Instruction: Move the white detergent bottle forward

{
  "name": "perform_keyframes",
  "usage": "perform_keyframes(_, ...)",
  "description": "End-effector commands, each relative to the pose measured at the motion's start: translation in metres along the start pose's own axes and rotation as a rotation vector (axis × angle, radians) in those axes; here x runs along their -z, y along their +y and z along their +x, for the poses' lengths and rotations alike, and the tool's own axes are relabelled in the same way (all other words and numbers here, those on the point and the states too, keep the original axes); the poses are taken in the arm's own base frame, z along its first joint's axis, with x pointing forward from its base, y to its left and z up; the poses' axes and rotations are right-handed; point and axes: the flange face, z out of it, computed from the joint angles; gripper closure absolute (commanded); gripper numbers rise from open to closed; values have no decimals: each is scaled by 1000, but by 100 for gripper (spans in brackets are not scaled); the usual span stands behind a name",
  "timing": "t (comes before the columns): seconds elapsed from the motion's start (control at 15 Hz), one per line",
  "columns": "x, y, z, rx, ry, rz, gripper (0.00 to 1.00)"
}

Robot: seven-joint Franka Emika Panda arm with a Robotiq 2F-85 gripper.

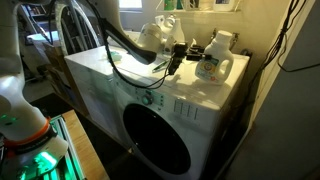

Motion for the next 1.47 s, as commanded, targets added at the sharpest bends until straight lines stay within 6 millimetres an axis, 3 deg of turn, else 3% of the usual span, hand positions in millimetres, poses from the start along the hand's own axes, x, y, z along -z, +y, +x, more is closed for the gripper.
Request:
perform_keyframes(0.0, 8, -36, -17, -81, -8, 135, 61)
perform_keyframes(0.27, 10, -83, -29, -192, 29, 277, 61)
perform_keyframes(0.53, -10, -117, -35, -276, 42, 346, 61)
perform_keyframes(0.6, -18, -129, -23, -288, 36, 330, 61)
perform_keyframes(0.67, -22, -131, -33, -292, 46, 342, 61)
perform_keyframes(0.87, -40, -148, -39, -298, 52, 347, 61)
perform_keyframes(1.4, -67, -176, -42, -255, 74, 427, 61)
